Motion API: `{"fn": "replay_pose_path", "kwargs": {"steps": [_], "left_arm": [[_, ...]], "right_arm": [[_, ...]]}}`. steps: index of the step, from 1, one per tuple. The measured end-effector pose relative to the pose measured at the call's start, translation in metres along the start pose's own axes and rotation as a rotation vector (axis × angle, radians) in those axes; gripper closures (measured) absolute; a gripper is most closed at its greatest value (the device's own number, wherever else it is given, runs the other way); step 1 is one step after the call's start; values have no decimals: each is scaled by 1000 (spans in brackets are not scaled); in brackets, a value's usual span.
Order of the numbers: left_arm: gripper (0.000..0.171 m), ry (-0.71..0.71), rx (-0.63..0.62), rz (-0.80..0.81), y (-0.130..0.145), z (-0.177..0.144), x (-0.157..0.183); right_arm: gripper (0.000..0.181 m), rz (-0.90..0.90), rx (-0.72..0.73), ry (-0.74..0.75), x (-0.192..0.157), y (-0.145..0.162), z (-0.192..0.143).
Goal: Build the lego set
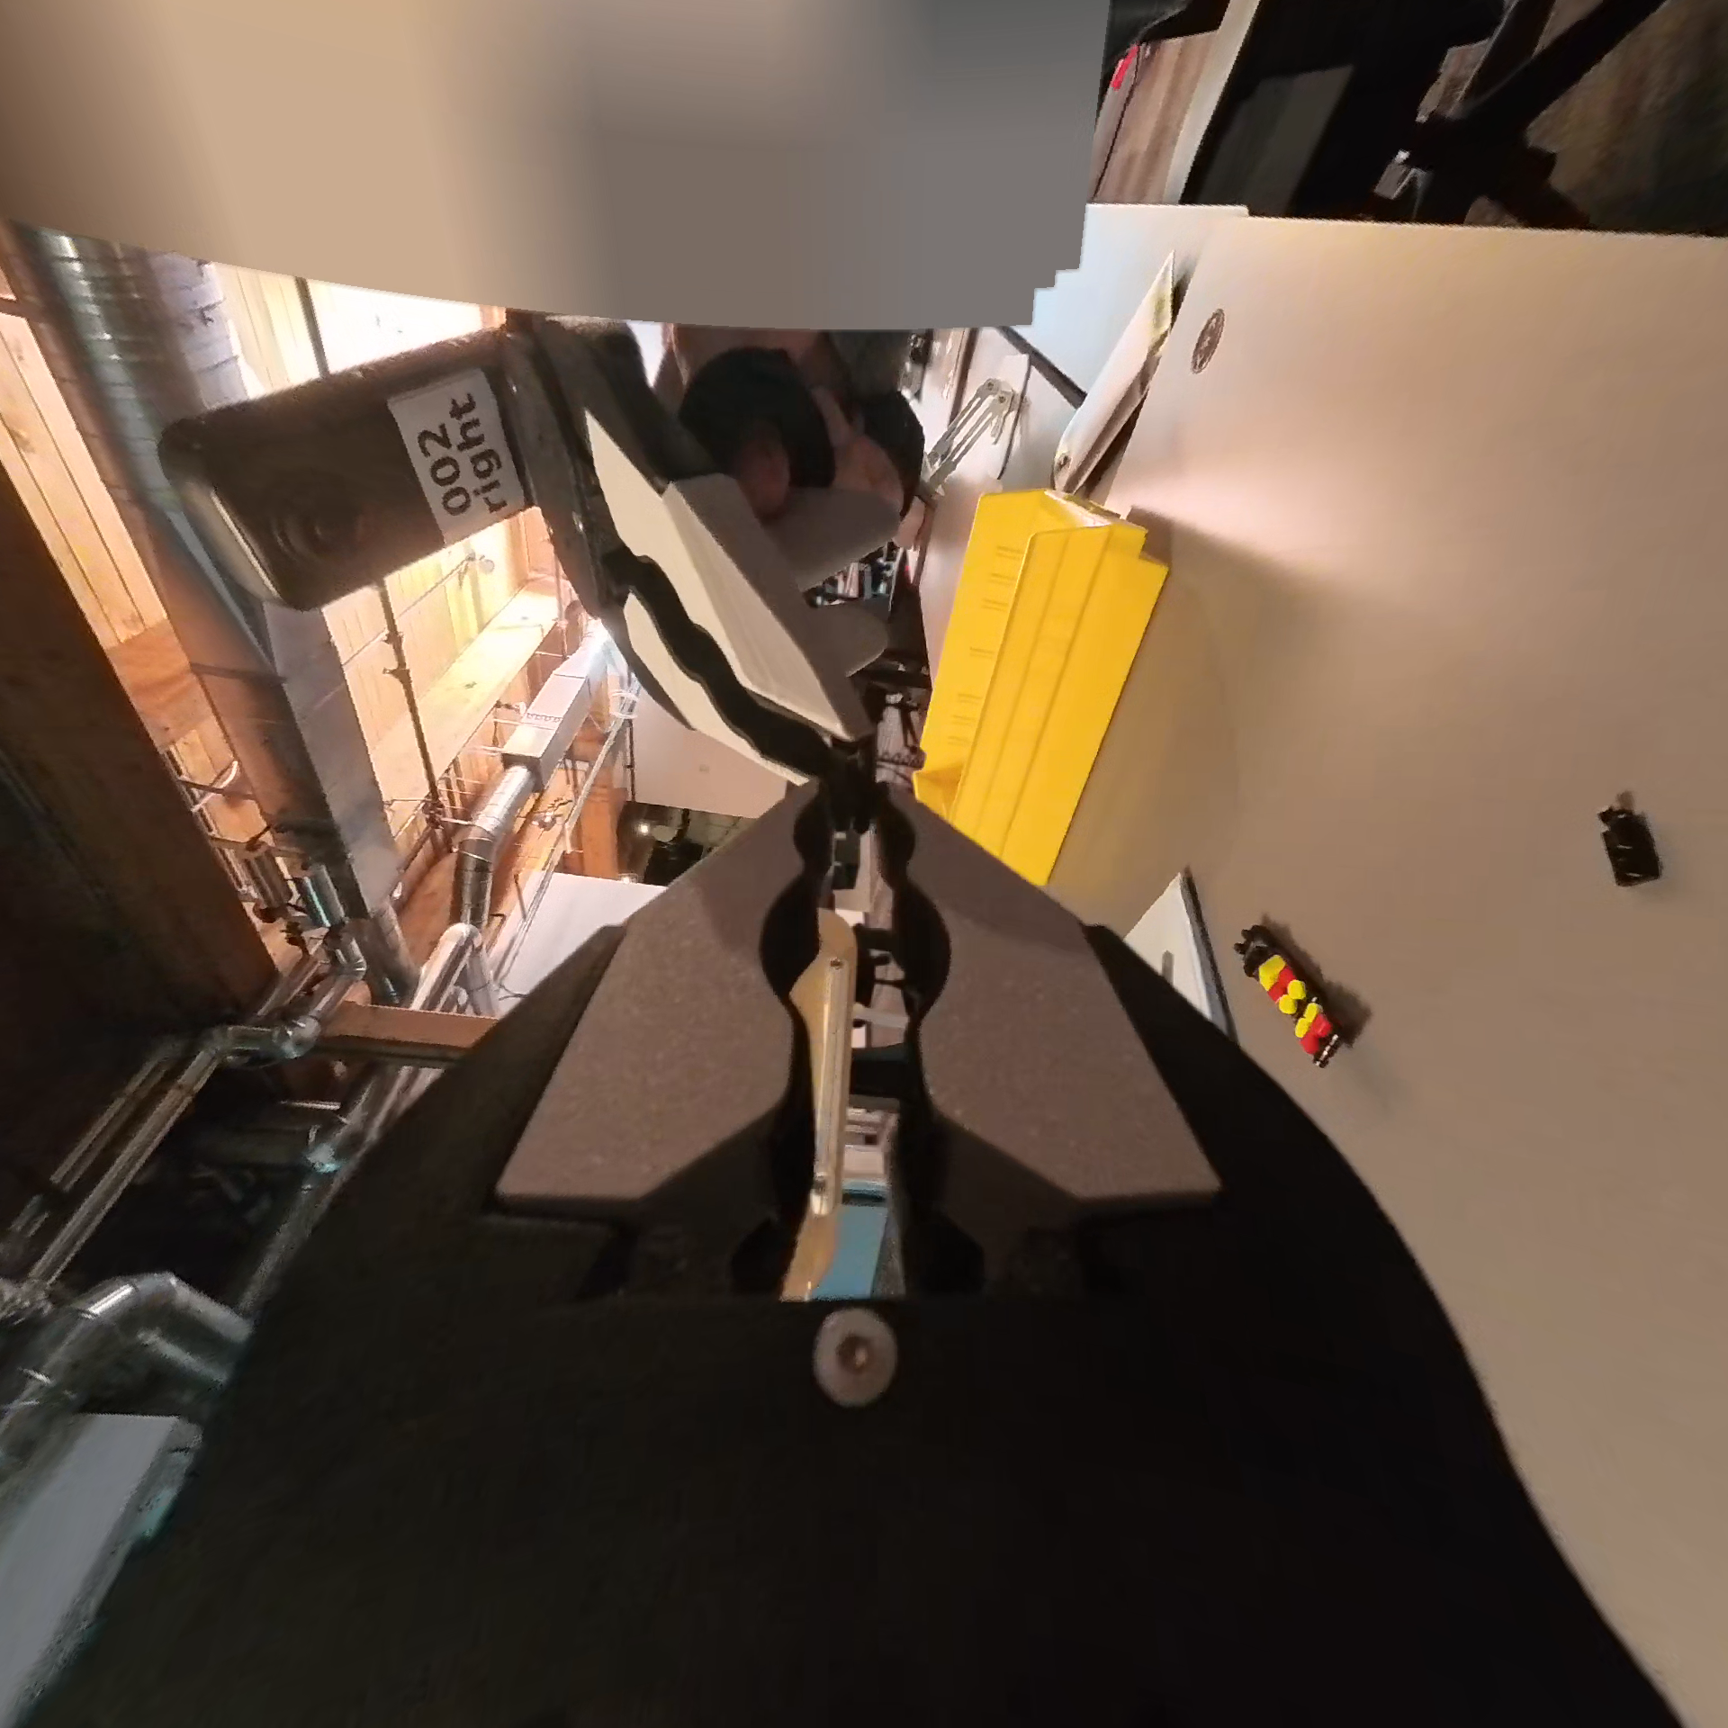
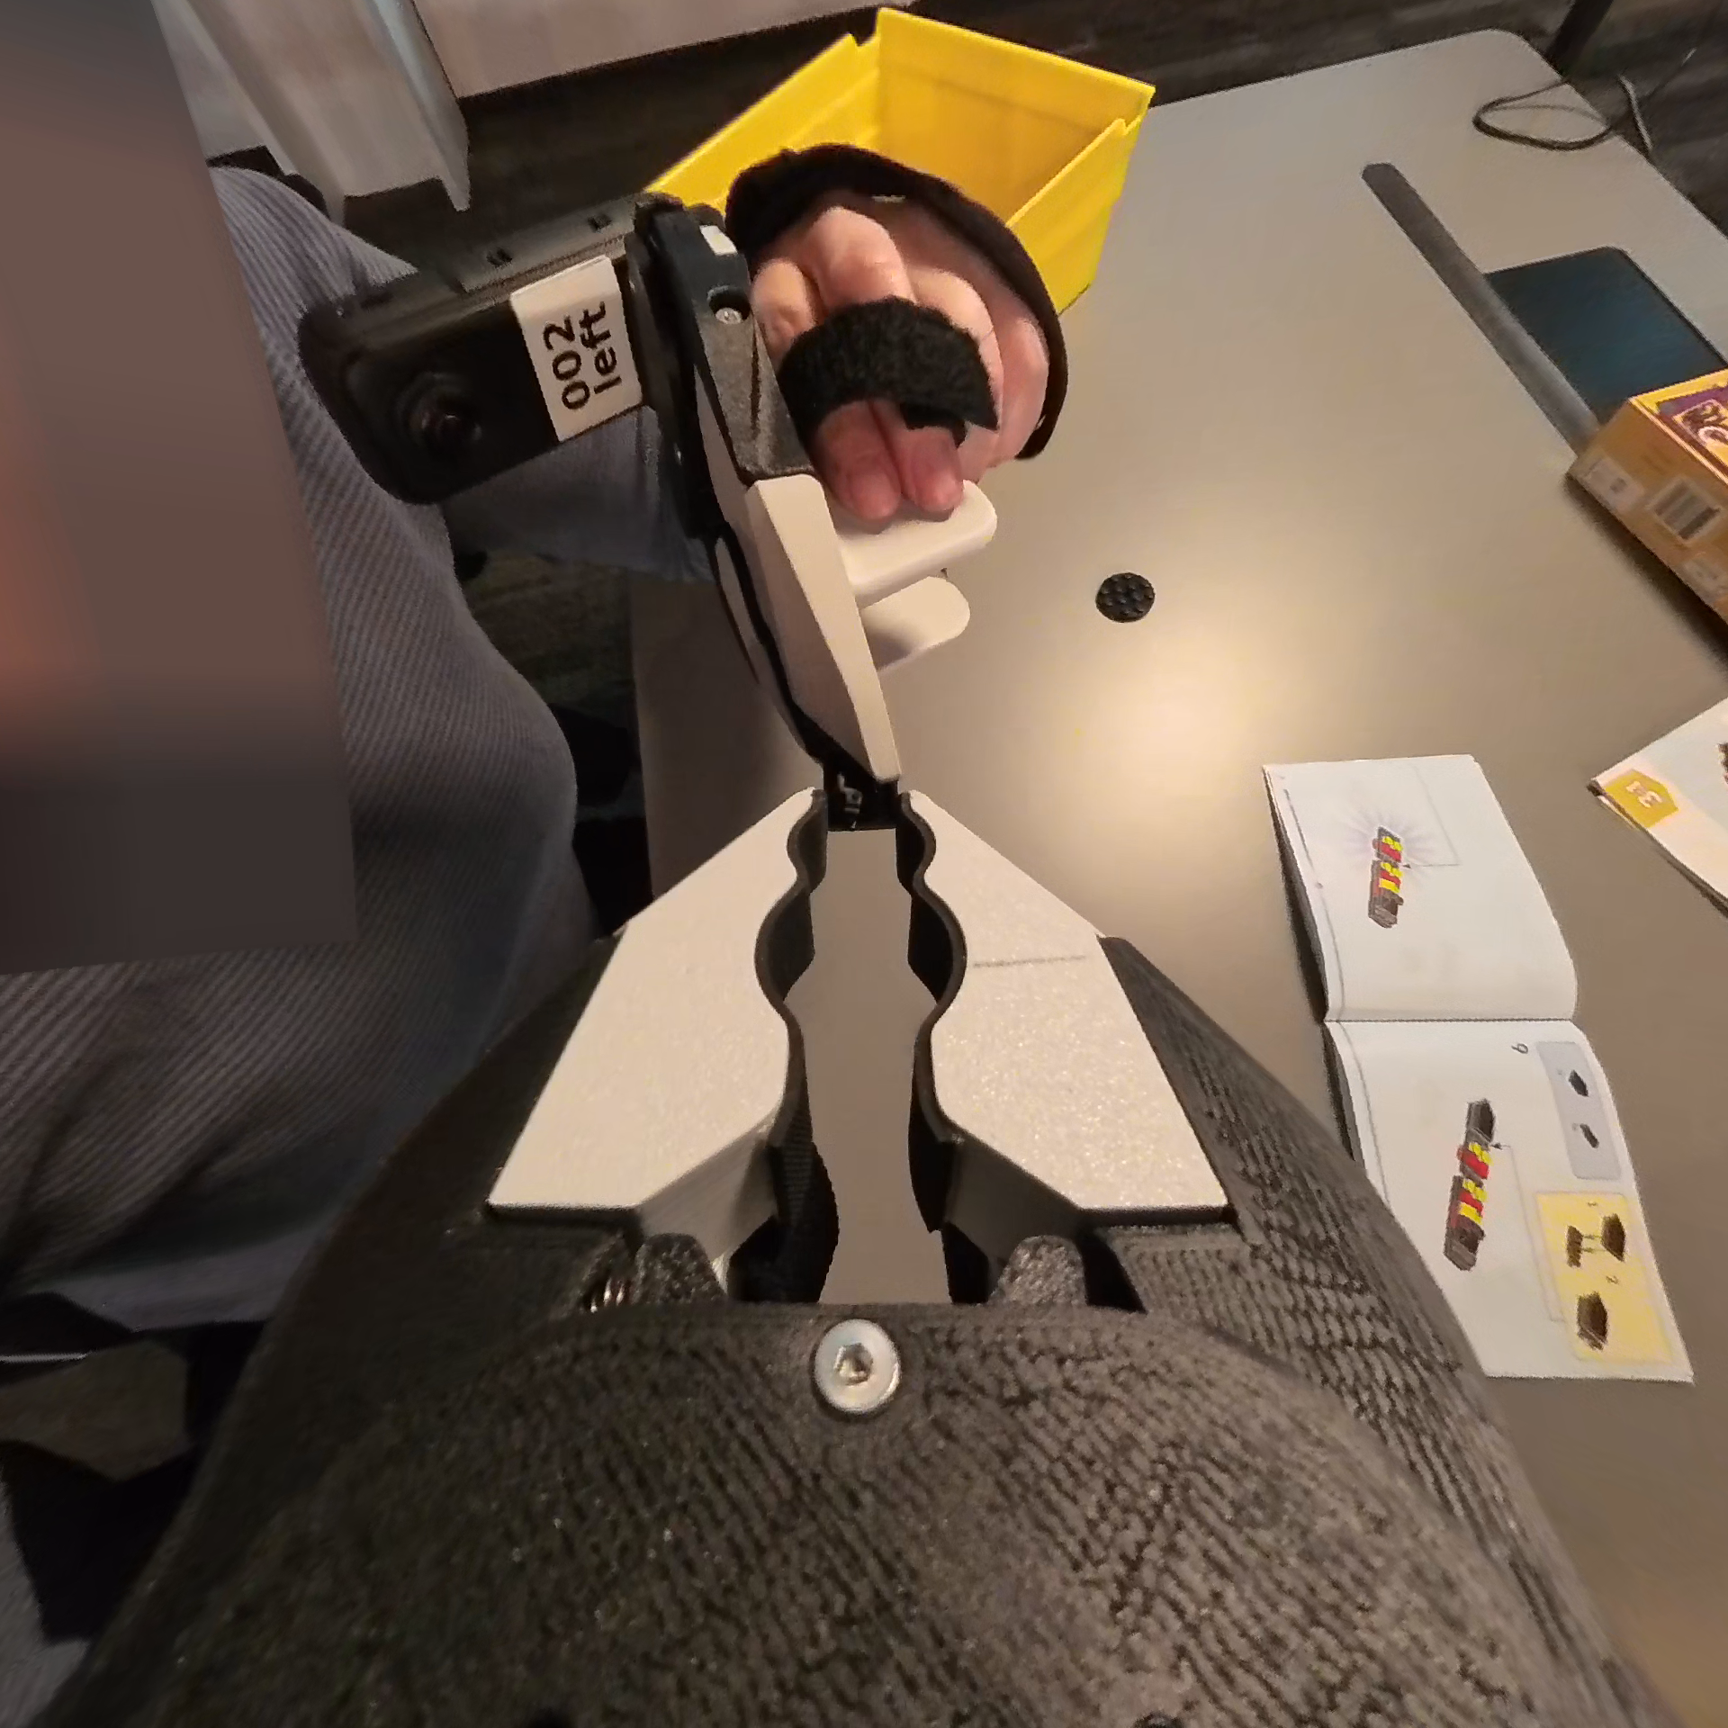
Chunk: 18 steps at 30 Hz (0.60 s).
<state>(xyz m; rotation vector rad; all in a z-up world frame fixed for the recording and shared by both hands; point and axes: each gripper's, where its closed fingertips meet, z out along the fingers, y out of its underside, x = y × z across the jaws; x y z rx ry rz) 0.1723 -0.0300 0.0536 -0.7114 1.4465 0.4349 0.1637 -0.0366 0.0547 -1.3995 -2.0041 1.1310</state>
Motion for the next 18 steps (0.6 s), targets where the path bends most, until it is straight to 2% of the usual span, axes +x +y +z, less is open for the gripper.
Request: {"fn": "replay_pose_path", "kwargs": {"steps": [3,6,7,9,13,18], "left_arm": [[165,-4,-19,10,1,0,-1],[165,-19,-42,-55,5,0,-8],[165,-29,-31,-89,5,-1,-13],[165,-24,10,-172,2,-4,-18],[165,-22,60,-284,1,-10,-28],[165,-8,46,-316,7,-11,-29]], "right_arm": [[169,9,15,3,1,-1,0],[166,-38,88,47,4,-10,-5],[158,-92,118,88,6,-14,-7],[155,-259,143,213,9,-18,-10],[169,-626,104,505,10,-23,-16],[170,-899,59,679,-2,-30,-14]]}}
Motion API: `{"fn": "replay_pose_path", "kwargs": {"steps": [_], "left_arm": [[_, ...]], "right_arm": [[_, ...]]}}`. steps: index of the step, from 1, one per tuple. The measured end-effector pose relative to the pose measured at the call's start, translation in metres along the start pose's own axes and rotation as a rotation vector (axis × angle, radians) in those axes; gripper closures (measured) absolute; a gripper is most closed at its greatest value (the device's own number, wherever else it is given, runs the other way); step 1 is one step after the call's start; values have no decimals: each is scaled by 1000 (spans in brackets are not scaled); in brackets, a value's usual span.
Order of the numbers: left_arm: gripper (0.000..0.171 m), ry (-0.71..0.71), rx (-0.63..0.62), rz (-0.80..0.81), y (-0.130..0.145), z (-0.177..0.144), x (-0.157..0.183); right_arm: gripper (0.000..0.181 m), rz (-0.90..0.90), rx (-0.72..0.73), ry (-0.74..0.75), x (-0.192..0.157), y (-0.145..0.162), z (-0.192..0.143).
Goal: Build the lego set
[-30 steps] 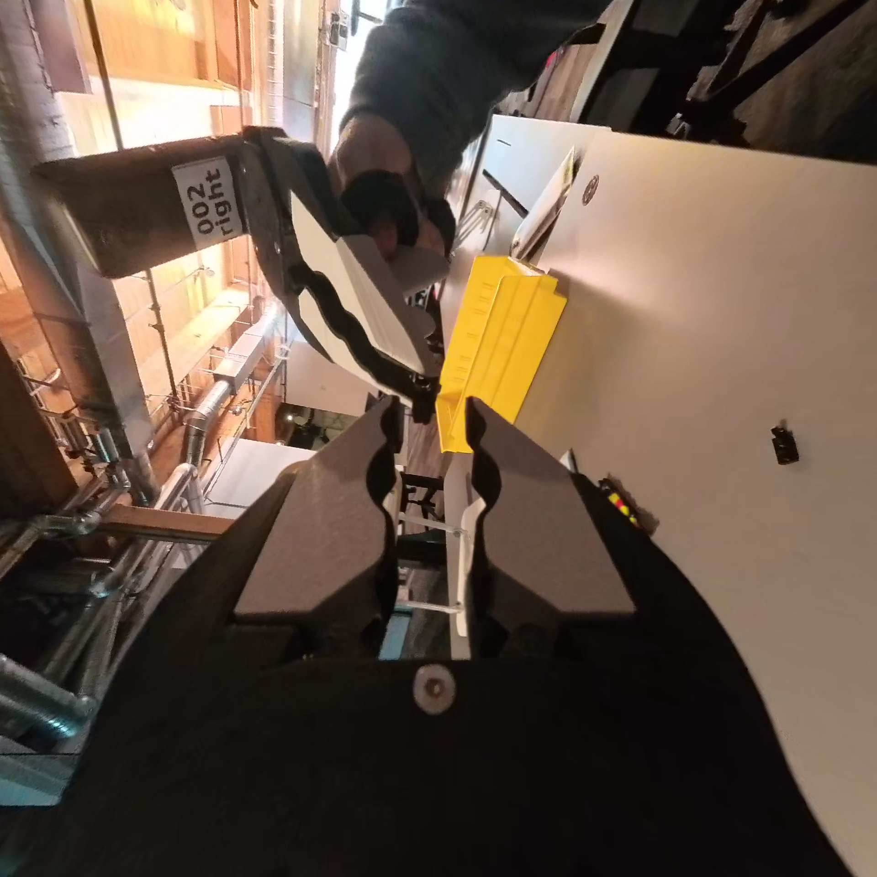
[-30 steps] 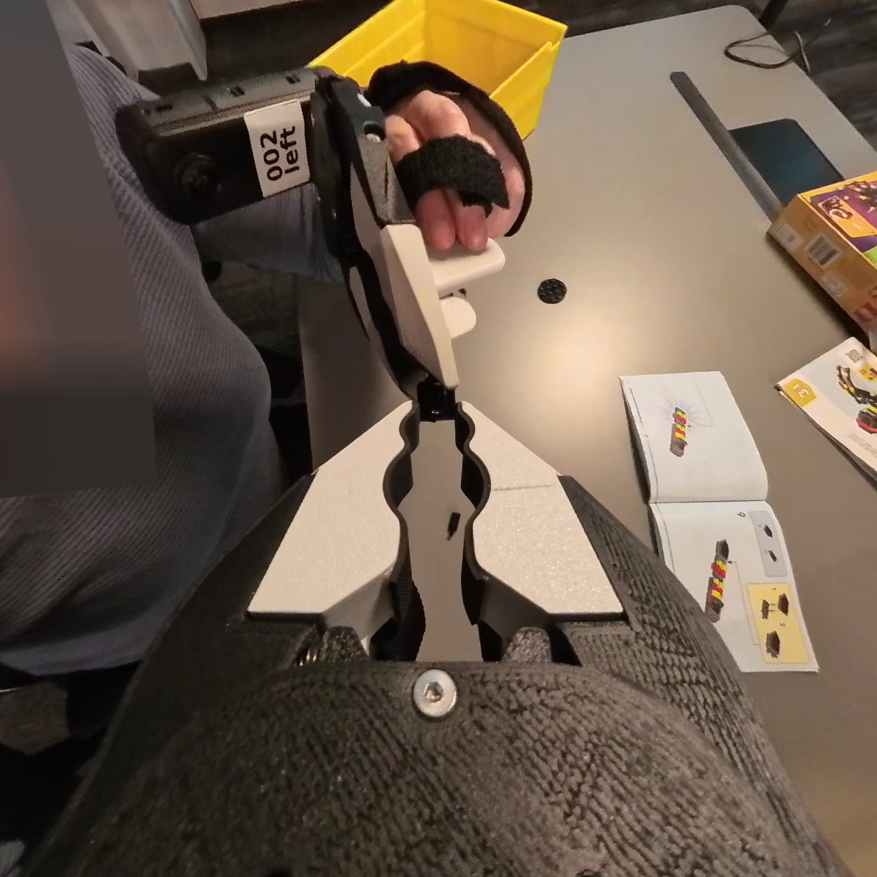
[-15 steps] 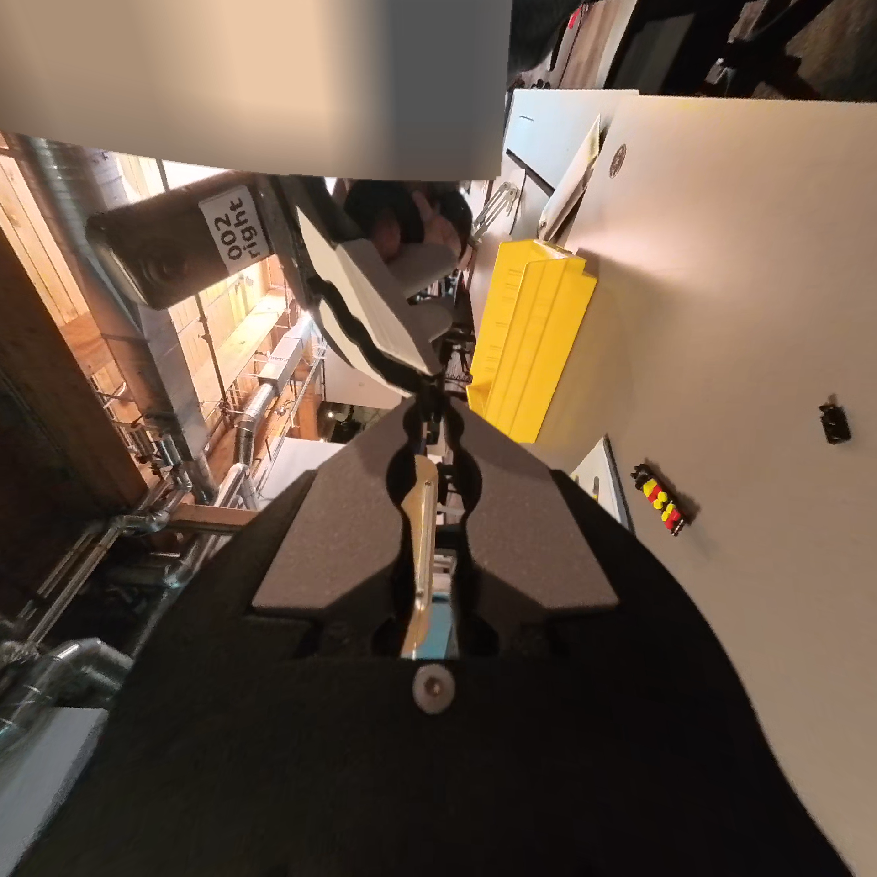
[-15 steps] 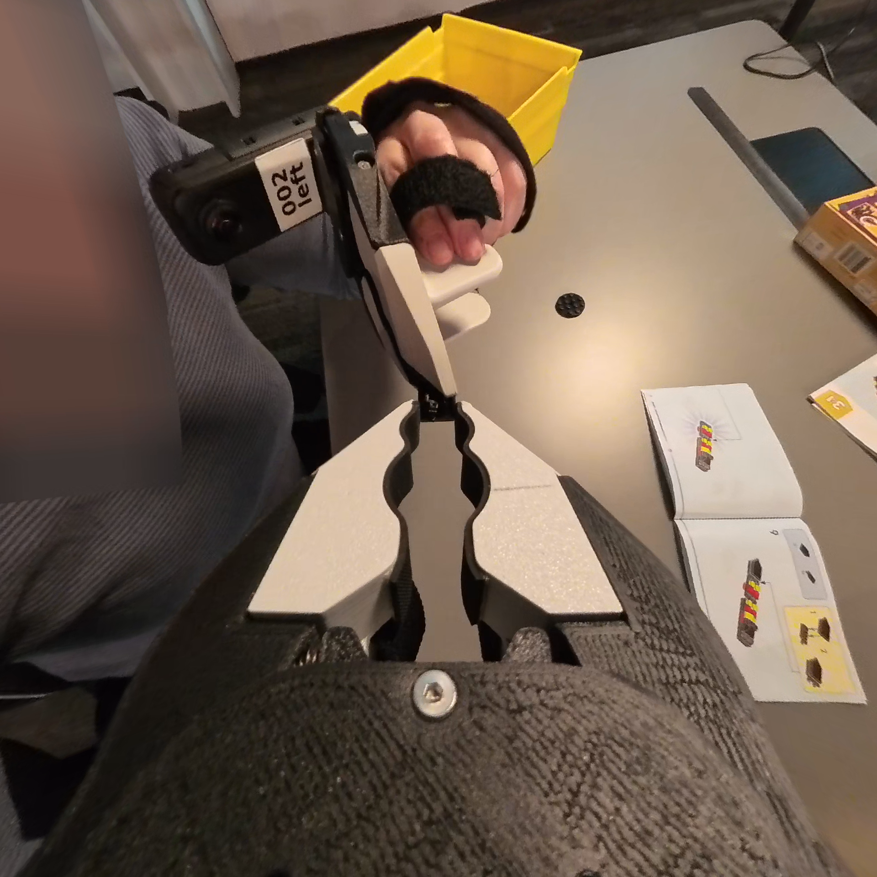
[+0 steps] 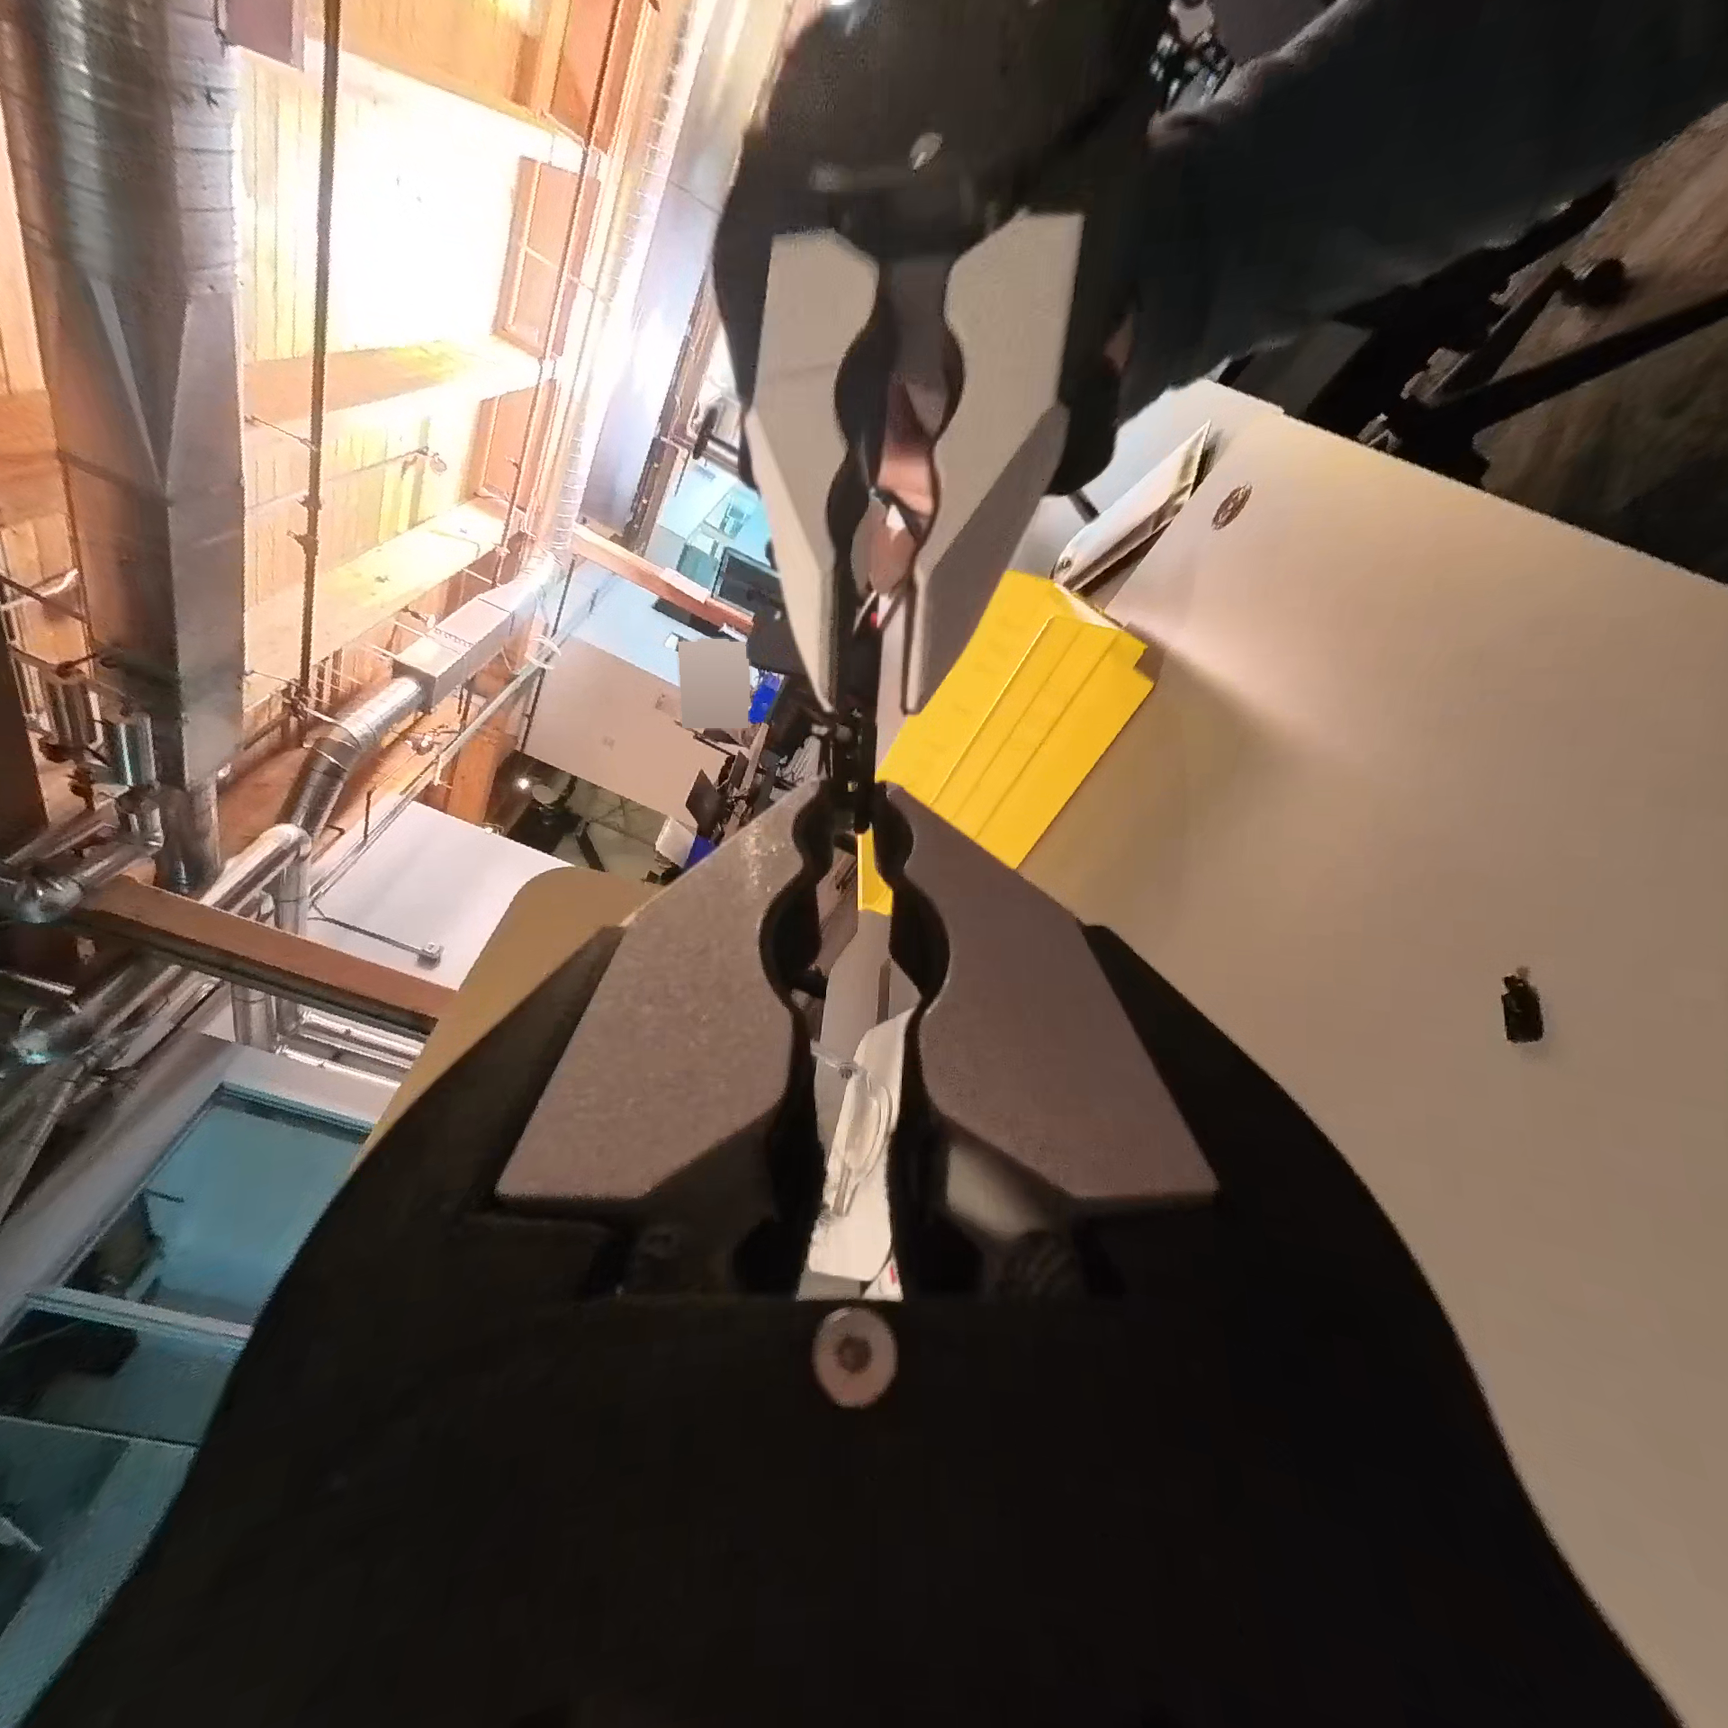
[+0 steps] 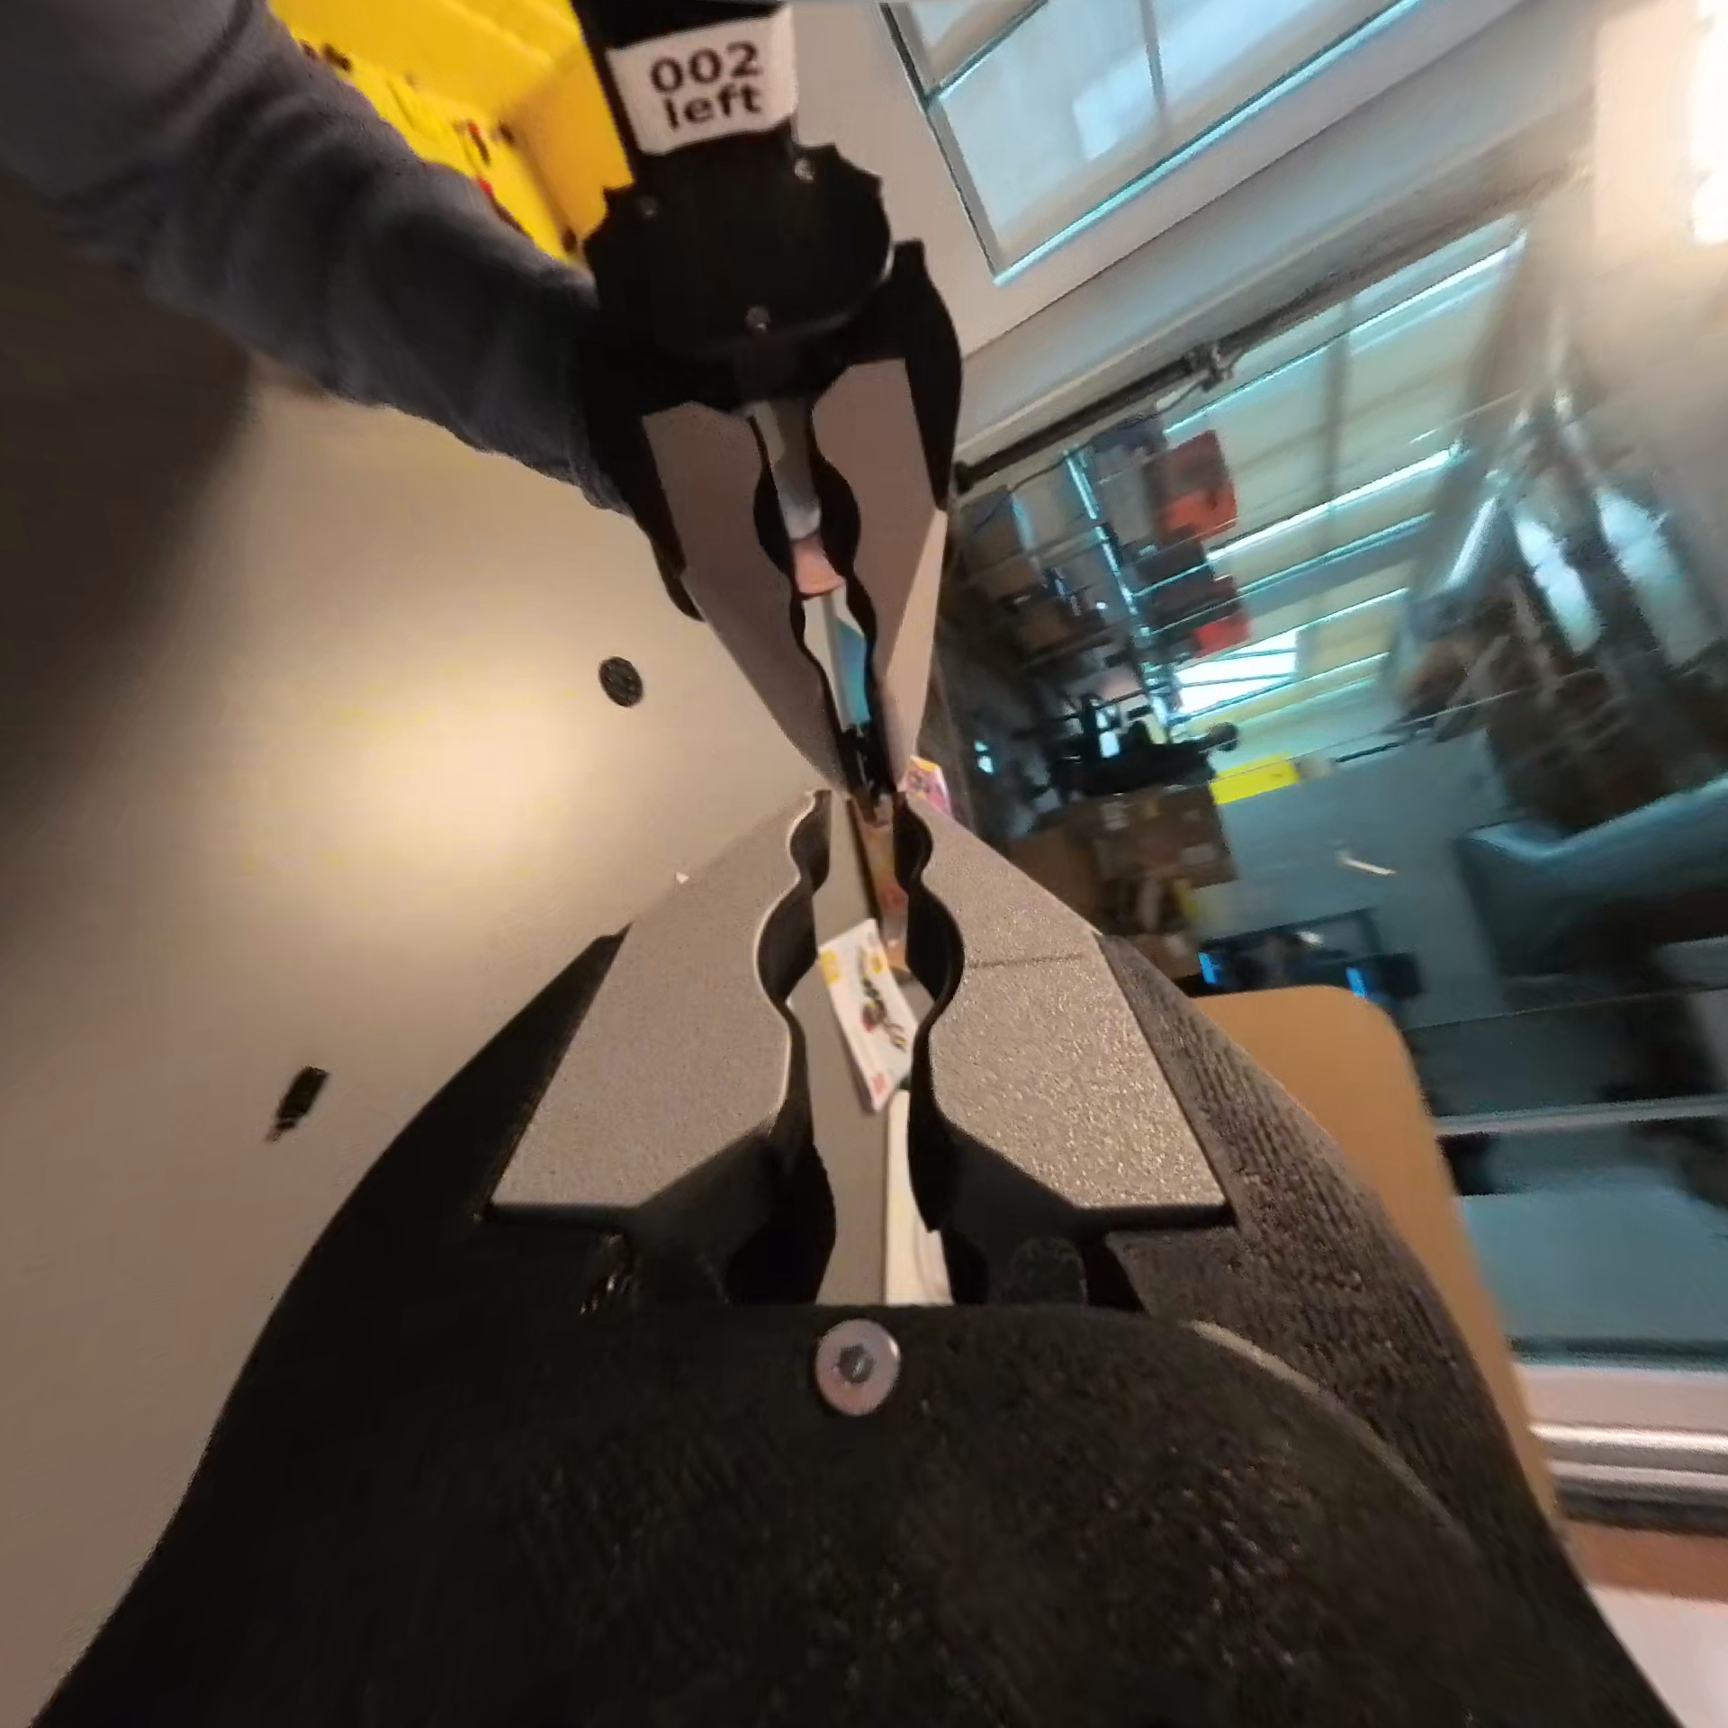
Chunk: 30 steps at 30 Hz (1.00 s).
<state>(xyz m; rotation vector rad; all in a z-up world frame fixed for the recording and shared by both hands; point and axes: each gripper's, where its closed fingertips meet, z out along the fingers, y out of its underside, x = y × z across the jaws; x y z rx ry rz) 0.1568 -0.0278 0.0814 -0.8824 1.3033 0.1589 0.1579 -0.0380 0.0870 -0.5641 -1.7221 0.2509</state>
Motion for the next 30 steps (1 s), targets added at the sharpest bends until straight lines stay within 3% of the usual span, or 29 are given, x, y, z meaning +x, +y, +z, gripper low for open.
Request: {"fn": "replay_pose_path", "kwargs": {"steps": [12,30], "left_arm": [[166,15,-8,15,2,2,4],[165,27,-37,33,7,4,6]], "right_arm": [[176,-296,-137,68,-7,1,8],[172,-300,-237,-4,-10,9,9]]}}
